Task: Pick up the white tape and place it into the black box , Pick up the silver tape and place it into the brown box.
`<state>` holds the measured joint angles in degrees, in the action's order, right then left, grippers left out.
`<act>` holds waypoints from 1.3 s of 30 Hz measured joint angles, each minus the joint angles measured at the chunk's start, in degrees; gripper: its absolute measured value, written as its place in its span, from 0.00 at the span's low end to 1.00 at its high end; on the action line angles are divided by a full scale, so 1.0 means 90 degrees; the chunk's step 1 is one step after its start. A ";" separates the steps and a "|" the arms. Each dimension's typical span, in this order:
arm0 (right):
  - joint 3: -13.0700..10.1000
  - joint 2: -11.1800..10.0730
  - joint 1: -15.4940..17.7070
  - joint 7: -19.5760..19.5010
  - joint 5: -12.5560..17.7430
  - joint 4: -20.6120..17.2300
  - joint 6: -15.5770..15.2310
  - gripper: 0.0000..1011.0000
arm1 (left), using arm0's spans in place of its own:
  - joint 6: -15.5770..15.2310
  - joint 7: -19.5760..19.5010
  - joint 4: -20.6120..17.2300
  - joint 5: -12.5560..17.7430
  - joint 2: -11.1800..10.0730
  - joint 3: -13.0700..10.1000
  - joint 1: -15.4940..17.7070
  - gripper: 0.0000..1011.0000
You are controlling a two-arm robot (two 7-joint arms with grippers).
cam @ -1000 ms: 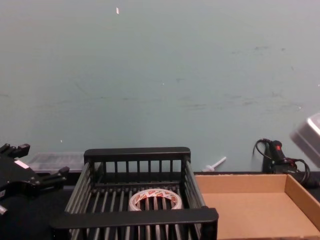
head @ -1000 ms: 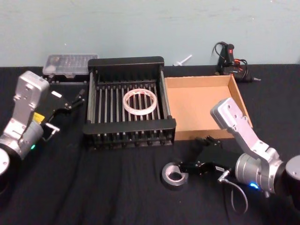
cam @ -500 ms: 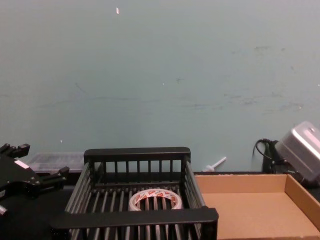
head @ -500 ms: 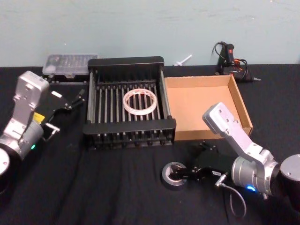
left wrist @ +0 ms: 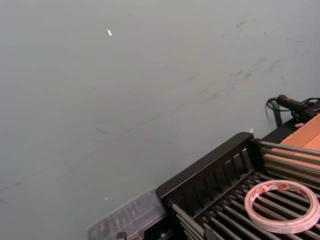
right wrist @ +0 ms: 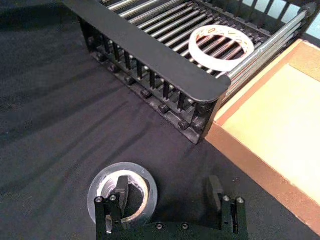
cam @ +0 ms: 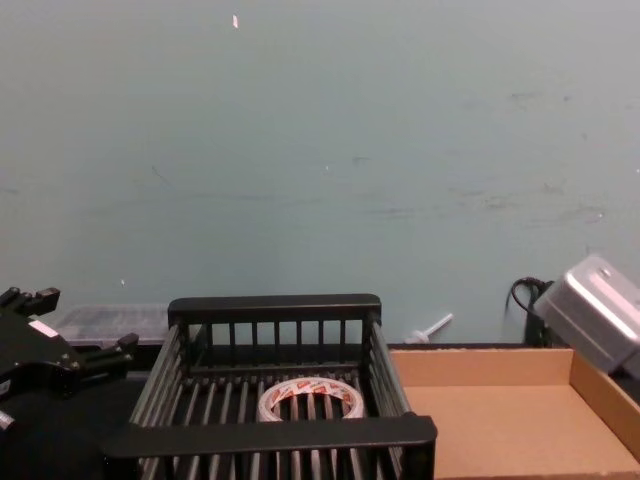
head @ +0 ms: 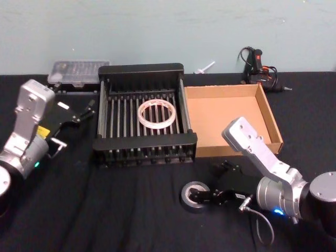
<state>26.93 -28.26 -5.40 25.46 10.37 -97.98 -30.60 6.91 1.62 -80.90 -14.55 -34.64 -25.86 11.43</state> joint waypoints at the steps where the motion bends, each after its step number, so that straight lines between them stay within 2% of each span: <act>1: 0.0005 0.0000 -0.0002 0.0004 -0.0002 0.0000 -0.0005 0.99 | 0.0000 0.0000 0.0000 0.0000 0.0000 0.0000 0.0000 0.99; 20: 0.0028 0.0013 -0.0020 -0.0002 -0.0038 0.0022 -0.0026 0.97 | 0.0000 0.0000 0.0000 0.0000 0.0000 0.0000 0.0000 0.99; 26: 0.0023 0.0014 -0.0018 -0.0003 -0.0035 0.0020 -0.0024 0.83 | 0.0000 0.0000 0.0000 0.0000 0.0000 0.0000 0.0000 0.99; 29: 0.0021 0.0014 -0.0016 -0.0003 -0.0032 0.0019 -0.0022 0.74 | 0.0000 0.0000 0.0000 0.0000 0.0000 0.0000 0.0000 0.99; 30: 0.0021 0.0013 -0.0016 -0.0003 -0.0032 0.0018 -0.0022 0.68 | 0.0000 0.0000 0.0000 0.0001 0.0000 0.0000 0.0000 0.99; 34: 0.0018 0.0013 -0.0015 -0.0003 -0.0029 0.0016 -0.0020 0.60 | 0.0000 0.0000 0.0000 0.0000 0.0000 0.0000 0.0000 0.99; 35: 0.0018 0.0013 -0.0015 -0.0003 -0.0028 0.0016 -0.0019 0.54 | 0.0000 0.0000 0.0000 0.0000 0.0000 0.0000 0.0000 0.99; 37: 0.0018 0.0013 -0.0014 -0.0003 -0.0026 0.0014 -0.0019 0.48 | 0.0000 0.0000 0.0000 0.0000 0.0000 0.0000 0.0000 0.99; 38: 0.0018 0.0013 -0.0014 -0.0003 -0.0025 0.0013 -0.0018 0.48 | 0.0000 0.0000 0.0000 0.0000 0.0000 0.0000 0.0000 0.99; 39: 0.0018 0.0013 -0.0015 -0.0003 -0.0025 0.0013 -0.0018 0.42 | 0.0000 0.0000 0.0000 0.0000 0.0000 0.0000 0.0000 0.99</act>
<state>27.09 -28.15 -5.53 25.43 10.14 -97.86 -30.76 6.91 1.62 -80.90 -14.55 -34.65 -25.86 11.43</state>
